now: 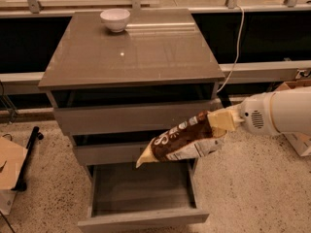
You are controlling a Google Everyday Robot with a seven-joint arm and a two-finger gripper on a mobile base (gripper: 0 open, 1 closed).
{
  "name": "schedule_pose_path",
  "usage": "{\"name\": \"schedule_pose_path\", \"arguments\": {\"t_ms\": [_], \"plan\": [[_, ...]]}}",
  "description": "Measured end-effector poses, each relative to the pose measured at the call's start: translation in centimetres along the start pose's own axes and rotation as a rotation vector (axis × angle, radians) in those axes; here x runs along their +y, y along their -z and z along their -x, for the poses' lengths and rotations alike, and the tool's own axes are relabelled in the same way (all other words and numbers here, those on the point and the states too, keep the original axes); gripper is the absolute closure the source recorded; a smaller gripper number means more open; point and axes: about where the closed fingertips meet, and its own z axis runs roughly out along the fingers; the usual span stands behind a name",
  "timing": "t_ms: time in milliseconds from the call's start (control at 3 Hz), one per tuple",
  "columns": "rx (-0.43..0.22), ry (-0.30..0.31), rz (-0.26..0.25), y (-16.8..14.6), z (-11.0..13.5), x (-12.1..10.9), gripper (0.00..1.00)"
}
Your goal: Place brown chip bag into bottom drawer
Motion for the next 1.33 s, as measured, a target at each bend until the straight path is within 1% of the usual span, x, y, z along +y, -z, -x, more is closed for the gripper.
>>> {"name": "schedule_pose_path", "arguments": {"t_ms": [333,667,1000,1333], "plan": [[0.082,0.011,0.042,-4.2,-3.1,0.8,1.00],[0.119,0.019,0.081,-9.1,-5.8,1.3,1.00],[0.145,0.020,0.102,-14.8,-8.3,0.5,1.00],[0.136,-0.033,0.114,-20.4,-11.7,-0.9,1.00]]}}
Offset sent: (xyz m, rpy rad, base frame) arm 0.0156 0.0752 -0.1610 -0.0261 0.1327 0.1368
